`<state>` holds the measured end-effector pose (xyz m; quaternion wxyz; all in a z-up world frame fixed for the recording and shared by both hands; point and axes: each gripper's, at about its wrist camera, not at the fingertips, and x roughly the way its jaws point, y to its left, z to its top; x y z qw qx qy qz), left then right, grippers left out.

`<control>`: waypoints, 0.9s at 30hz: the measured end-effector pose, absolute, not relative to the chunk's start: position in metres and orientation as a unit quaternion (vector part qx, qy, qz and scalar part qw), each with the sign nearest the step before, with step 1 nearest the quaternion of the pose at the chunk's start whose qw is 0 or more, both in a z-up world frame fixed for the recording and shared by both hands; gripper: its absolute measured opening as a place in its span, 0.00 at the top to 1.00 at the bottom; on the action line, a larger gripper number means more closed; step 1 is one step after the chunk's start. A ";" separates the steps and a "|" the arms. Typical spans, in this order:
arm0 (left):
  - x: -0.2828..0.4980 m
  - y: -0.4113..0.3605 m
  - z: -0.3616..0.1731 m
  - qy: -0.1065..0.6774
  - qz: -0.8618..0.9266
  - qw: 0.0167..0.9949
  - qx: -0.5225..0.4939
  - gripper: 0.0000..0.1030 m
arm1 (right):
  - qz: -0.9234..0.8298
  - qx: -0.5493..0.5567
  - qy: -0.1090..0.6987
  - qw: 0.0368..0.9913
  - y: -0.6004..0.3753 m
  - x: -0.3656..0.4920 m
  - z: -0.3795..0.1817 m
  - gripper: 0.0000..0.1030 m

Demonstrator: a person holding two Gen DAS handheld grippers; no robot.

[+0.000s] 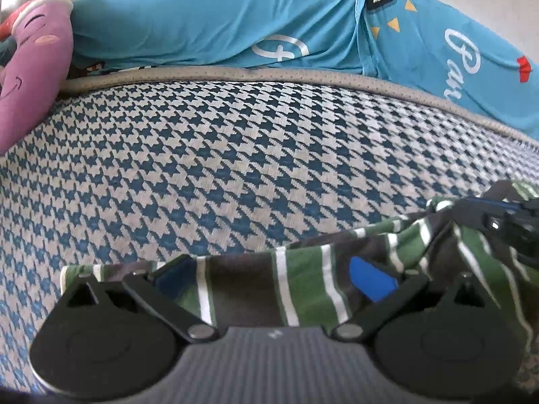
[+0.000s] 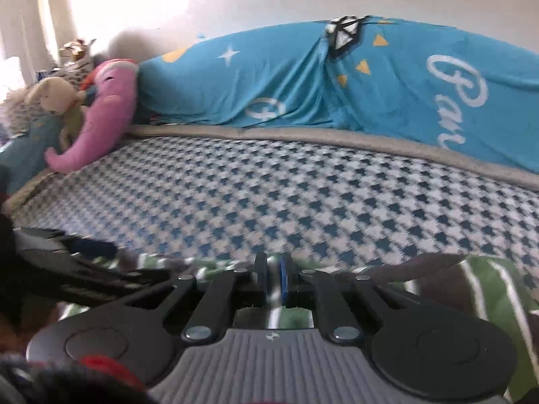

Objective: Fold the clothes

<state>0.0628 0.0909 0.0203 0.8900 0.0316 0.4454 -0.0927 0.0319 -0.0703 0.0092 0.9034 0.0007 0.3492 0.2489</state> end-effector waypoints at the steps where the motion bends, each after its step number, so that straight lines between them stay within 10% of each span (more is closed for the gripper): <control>1: 0.063 0.091 0.019 0.444 -0.088 0.891 0.034 0.00 | 0.255 -0.003 0.353 0.900 -0.069 0.031 0.008 0.91; 27: 0.064 0.091 0.029 0.450 -0.095 0.888 0.000 0.00 | 0.176 0.036 0.357 0.917 -0.100 0.020 0.022 0.87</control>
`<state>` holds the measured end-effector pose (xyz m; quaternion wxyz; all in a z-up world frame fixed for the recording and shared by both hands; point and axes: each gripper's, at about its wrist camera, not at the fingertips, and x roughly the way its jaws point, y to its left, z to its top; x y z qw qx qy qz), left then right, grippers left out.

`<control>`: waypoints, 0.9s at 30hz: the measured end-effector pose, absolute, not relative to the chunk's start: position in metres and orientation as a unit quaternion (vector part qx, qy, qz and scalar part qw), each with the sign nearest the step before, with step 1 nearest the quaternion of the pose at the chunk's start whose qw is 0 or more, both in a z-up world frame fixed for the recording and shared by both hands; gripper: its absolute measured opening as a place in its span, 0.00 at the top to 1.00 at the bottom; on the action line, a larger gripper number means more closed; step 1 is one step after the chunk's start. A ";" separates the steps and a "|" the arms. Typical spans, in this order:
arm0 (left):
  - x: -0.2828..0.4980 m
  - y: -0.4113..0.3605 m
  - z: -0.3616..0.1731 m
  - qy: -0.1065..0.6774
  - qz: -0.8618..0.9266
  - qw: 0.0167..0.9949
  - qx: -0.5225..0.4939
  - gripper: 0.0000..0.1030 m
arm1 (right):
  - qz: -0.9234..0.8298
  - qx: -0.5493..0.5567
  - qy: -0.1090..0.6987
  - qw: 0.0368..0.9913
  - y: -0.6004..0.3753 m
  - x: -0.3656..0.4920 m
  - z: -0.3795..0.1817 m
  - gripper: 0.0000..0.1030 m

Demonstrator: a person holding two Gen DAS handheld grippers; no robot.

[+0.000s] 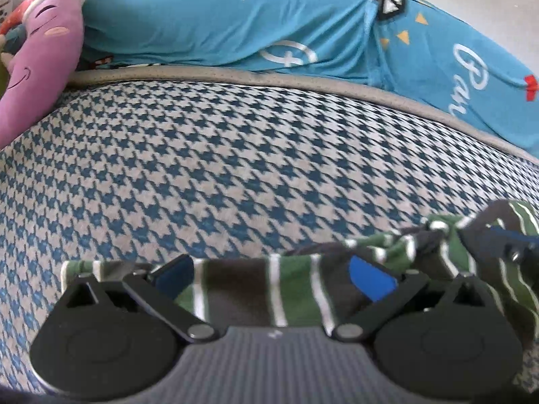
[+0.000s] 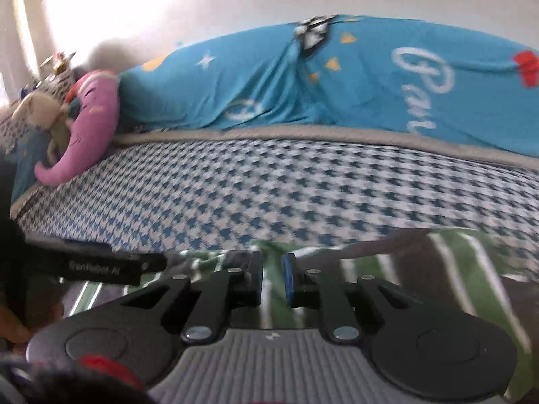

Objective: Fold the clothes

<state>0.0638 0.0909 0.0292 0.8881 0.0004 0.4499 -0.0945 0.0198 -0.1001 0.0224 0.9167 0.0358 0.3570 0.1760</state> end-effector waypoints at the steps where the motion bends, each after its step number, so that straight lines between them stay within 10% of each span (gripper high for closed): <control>1: 0.062 0.089 0.030 0.449 -0.101 0.888 0.002 0.00 | 0.167 0.040 0.357 0.918 -0.108 0.017 0.026 0.87; 19: 0.020 0.052 0.037 0.445 -0.194 0.873 0.046 0.00 | 0.014 0.116 0.358 0.926 -0.258 -0.025 0.038 0.76; 27: 0.014 0.041 0.032 0.452 -0.217 0.863 0.062 0.00 | 0.023 0.132 0.358 0.924 -0.267 -0.018 0.025 0.51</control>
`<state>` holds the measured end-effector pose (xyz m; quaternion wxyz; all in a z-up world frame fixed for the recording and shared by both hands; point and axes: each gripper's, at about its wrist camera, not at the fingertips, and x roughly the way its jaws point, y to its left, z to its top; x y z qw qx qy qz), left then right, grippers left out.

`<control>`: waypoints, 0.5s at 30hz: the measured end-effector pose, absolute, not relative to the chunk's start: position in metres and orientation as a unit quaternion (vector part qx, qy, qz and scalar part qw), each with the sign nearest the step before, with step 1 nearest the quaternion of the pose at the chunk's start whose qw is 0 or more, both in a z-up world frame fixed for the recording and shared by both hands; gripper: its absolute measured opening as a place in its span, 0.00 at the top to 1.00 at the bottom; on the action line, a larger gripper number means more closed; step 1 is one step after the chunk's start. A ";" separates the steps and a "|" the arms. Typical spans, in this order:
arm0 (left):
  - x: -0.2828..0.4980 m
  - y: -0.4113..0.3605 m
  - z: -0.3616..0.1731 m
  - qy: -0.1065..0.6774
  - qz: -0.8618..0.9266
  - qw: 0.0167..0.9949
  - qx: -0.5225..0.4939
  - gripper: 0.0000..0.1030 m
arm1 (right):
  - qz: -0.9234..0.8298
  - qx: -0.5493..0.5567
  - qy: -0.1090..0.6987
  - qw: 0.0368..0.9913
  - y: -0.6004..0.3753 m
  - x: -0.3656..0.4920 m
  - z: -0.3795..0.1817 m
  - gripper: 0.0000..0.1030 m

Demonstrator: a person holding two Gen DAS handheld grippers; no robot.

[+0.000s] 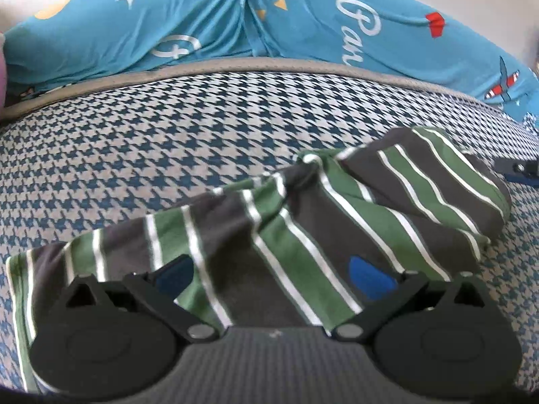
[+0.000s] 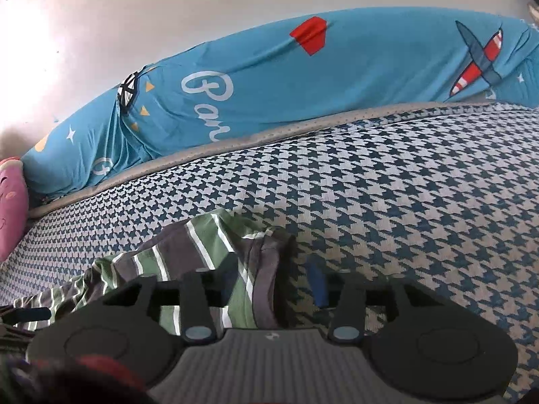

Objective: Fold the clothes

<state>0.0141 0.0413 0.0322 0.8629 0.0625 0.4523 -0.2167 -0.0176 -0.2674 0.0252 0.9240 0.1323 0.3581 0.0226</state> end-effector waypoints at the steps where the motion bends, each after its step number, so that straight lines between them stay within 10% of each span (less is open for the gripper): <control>1: 0.013 0.040 0.032 0.453 -0.219 0.862 0.065 0.00 | 0.023 0.134 0.357 0.924 -0.268 -0.016 0.023 0.50; 15: 0.015 0.036 0.026 0.464 -0.229 0.853 0.071 0.00 | 0.035 0.117 0.362 0.924 -0.261 0.011 -0.010 0.43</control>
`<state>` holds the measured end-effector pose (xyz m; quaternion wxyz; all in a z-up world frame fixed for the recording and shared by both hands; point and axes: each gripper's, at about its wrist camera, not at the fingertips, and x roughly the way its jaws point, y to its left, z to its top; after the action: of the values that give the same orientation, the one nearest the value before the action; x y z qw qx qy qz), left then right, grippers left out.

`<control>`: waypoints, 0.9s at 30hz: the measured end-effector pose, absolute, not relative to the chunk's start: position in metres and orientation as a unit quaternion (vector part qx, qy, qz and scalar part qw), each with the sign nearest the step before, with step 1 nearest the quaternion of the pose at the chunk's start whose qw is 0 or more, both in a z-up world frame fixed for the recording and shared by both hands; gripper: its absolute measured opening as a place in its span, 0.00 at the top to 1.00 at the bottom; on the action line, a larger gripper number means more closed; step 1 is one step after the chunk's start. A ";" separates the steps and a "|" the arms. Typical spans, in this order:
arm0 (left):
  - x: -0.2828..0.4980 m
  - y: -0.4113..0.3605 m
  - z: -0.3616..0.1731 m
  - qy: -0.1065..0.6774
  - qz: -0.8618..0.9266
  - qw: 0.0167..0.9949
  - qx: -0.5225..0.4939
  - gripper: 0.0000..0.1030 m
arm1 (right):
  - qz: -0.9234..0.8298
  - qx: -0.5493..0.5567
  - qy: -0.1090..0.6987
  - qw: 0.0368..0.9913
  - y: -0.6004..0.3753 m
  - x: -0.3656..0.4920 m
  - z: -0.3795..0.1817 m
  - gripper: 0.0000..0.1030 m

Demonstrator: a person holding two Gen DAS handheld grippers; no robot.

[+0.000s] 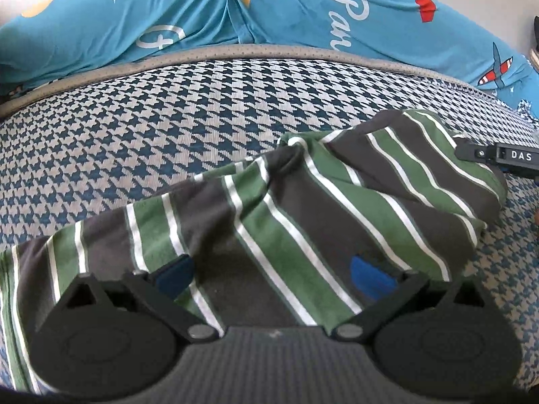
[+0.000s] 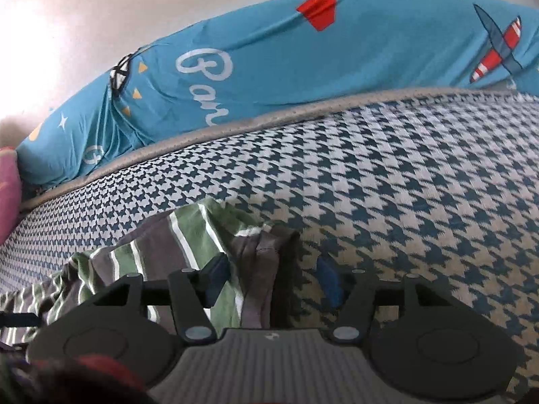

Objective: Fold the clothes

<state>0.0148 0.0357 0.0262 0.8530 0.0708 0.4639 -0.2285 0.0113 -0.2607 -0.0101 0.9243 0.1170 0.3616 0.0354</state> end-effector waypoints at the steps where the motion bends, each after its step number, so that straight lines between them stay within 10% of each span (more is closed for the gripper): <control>1: 0.015 0.035 0.026 0.464 -0.228 0.853 0.072 0.00 | 0.036 0.114 0.361 0.925 -0.260 0.012 -0.011 0.43; 11: 0.014 0.037 0.025 0.463 -0.232 0.851 0.085 0.00 | 0.046 0.115 0.348 0.929 -0.249 0.015 -0.002 0.88; 27: 0.006 0.038 0.023 0.458 -0.244 0.848 0.109 0.00 | 0.007 0.117 0.345 0.931 -0.243 0.027 0.003 0.89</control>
<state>0.0056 0.0377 0.0228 0.8479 0.1090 0.4578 -0.2443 0.0271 -0.2433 0.0027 0.9312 0.1169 0.3451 0.0072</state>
